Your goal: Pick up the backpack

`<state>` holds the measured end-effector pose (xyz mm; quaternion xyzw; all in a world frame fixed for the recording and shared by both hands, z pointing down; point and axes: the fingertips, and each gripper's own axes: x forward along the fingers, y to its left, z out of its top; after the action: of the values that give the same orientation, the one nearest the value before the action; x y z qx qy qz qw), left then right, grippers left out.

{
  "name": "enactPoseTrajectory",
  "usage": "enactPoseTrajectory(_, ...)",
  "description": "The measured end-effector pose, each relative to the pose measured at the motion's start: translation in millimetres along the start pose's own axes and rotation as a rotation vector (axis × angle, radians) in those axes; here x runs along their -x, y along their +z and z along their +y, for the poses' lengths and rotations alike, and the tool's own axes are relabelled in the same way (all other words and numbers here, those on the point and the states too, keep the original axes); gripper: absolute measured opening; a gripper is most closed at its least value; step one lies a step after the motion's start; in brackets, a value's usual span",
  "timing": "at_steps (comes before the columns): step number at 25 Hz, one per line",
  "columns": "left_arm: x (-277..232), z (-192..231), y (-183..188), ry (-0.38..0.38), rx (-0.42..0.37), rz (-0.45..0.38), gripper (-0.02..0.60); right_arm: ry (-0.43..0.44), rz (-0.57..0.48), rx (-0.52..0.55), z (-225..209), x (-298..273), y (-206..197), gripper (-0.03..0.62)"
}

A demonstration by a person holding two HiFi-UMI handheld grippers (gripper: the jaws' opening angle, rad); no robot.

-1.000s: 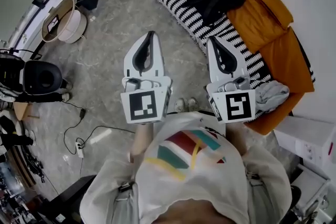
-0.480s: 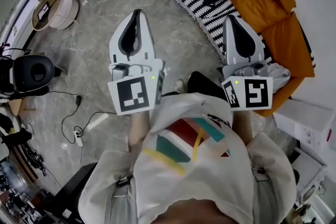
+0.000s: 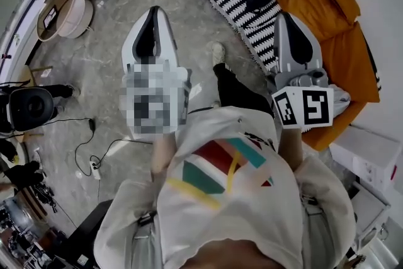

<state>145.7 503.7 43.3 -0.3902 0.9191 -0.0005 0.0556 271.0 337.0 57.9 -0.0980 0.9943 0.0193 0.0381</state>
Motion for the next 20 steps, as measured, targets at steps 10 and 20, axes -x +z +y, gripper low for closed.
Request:
enactPoseTrajectory(10,-156.2,6.3,-20.7,-0.039,-0.03,0.021,0.015,0.037,0.012,-0.005,-64.0,-139.9,-29.2,0.005)
enactPoseTrajectory(20,-329.2,17.4,-16.4,-0.091,0.023,-0.024,0.015,-0.057,-0.003,0.017,-154.6,-280.3,-23.4,0.005)
